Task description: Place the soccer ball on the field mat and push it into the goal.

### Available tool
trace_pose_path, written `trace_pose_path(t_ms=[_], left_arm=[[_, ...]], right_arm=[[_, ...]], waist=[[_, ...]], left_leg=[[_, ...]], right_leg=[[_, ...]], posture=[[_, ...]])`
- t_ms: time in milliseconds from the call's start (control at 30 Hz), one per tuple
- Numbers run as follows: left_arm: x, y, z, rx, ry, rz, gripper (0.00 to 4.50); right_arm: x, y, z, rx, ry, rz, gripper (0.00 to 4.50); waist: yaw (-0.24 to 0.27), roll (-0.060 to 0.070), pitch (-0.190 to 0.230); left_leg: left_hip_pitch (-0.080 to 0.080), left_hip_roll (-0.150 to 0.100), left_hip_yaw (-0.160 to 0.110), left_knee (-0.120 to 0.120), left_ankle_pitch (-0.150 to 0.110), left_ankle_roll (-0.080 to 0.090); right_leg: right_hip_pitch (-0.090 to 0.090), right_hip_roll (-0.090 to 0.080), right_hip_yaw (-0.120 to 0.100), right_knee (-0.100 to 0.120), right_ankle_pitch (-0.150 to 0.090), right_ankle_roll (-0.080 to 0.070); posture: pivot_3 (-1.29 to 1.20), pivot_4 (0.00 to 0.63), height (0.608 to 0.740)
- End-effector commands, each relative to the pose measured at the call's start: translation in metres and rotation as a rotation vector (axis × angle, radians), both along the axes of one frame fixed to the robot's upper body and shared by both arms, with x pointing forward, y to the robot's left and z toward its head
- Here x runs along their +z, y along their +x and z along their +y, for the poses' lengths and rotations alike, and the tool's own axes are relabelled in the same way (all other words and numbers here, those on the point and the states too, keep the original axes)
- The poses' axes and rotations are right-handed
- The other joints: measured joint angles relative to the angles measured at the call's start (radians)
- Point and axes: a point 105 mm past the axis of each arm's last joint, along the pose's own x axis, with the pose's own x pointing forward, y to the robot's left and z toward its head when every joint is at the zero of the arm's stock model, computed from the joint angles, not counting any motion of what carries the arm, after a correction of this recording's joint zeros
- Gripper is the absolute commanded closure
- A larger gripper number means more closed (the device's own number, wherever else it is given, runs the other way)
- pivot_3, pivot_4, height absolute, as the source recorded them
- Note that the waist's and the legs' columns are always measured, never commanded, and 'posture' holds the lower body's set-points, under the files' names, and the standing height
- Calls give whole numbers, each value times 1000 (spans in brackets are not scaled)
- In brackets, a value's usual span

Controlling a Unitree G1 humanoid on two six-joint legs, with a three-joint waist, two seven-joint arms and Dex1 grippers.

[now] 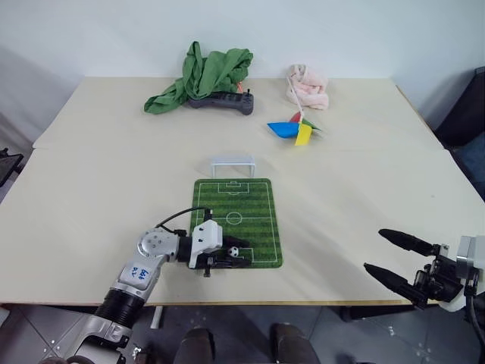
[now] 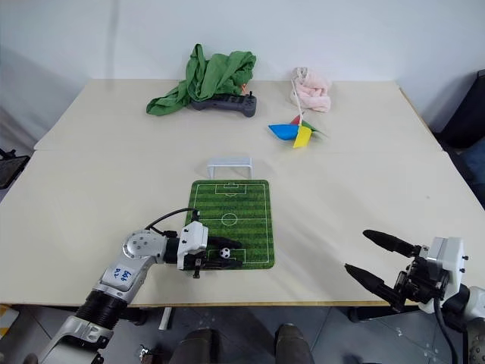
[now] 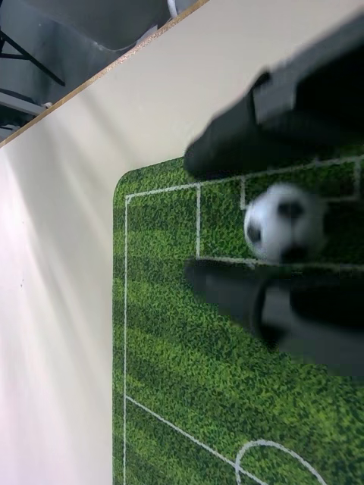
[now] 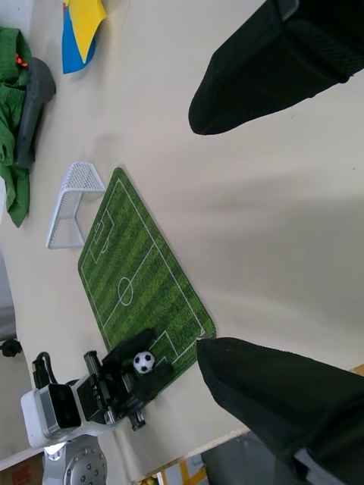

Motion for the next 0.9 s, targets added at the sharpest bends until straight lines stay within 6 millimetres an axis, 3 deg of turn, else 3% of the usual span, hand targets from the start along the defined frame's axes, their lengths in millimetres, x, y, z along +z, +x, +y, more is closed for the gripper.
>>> trace_pose_path(t_ms=[33, 167, 600, 867, 900], left_arm=[[-11, -3, 0, 2, 33, 43, 1143], [-7, -1, -1, 11, 19, 22, 14], [-1, -10, 1, -28, 17, 32, 14], [27, 19, 7, 108, -70, -100, 14], [38, 20, 11, 112, -104, -142, 196]], right_arm=[[9, 1, -5, -11, -34, -45, 0], [9, 2, -5, -13, -37, -44, 0], [7, 7, -7, -28, -58, -39, 0], [6, 10, -7, -32, -62, -38, 0], [6, 10, -7, -33, -62, -38, 0]], waist=[[0, 0, 0], [1, 0, 0], [0, 0, 0], [0, 0, 0], [0, 0, 0]], left_leg=[[0, 0, 0, 0, 0, 0], [0, 0, 0, 0, 0, 0], [-1, 0, 0, -1, -2, 0], [-2, 0, 0, -1, -2, 0], [-2, 0, 0, -1, -2, 0]], right_leg=[[0, 0, 0, 0, 0, 0], [0, 0, 0, 0, 0, 0], [0, 0, 0, -3, 0, 0], [-1, 0, 0, -4, 0, 0], [-1, 0, 0, -4, 0, 0]], posture=[[0, 150, 740], [0, 150, 740], [0, 150, 740], [0, 150, 740], [0, 150, 740]])
